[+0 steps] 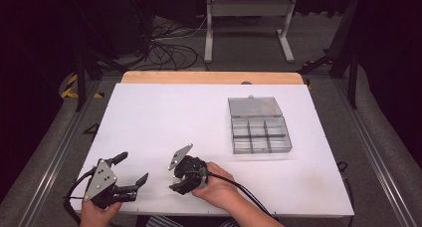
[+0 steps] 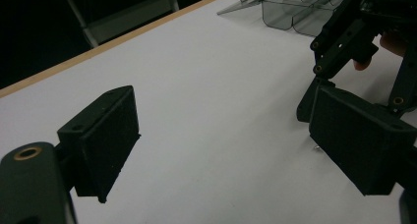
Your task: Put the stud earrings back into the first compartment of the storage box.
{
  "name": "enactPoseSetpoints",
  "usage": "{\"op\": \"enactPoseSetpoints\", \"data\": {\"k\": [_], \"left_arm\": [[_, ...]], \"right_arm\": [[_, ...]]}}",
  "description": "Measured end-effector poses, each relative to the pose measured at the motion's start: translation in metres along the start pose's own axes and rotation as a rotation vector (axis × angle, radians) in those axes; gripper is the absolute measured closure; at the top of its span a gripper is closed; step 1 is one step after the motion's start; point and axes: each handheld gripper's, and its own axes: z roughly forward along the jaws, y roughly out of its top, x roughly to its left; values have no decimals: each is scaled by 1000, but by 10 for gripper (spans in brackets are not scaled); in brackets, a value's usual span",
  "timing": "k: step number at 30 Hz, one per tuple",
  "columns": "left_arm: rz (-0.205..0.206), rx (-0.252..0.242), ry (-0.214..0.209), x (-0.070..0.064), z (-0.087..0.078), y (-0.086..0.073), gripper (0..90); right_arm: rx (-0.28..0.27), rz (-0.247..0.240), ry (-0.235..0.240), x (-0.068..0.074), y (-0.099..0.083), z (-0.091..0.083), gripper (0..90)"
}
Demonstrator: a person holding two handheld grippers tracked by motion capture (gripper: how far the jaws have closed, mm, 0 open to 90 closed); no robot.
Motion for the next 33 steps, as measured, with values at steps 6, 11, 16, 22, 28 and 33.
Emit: {"op": "enactPoseSetpoints", "data": {"k": [6, 11, 16, 22, 28, 33], "left_arm": [[0, 1, -1, 0, 0, 0, 122], [2, 1, -2, 0, 0, 0, 121], [2, 0, -1, 0, 0, 0, 121], [4, 0, 0, 0, -1, 0, 120], [4, -1, 1, 0, -1, 0, 121], [5, -2, 2, 0, 0, 0, 121]], "right_arm": [[25, -16, -9, 3, 1, 7, 632], [43, -26, -63, 7, 2, 10, 793], [48, -28, -64, 7, 2, 10, 798], [35, -10, -66, 8, 3, 7, 798], [-3, -14, -75, 6, 4, -3, 798], [-35, -15, -97, 2, 6, -22, 798]]}}
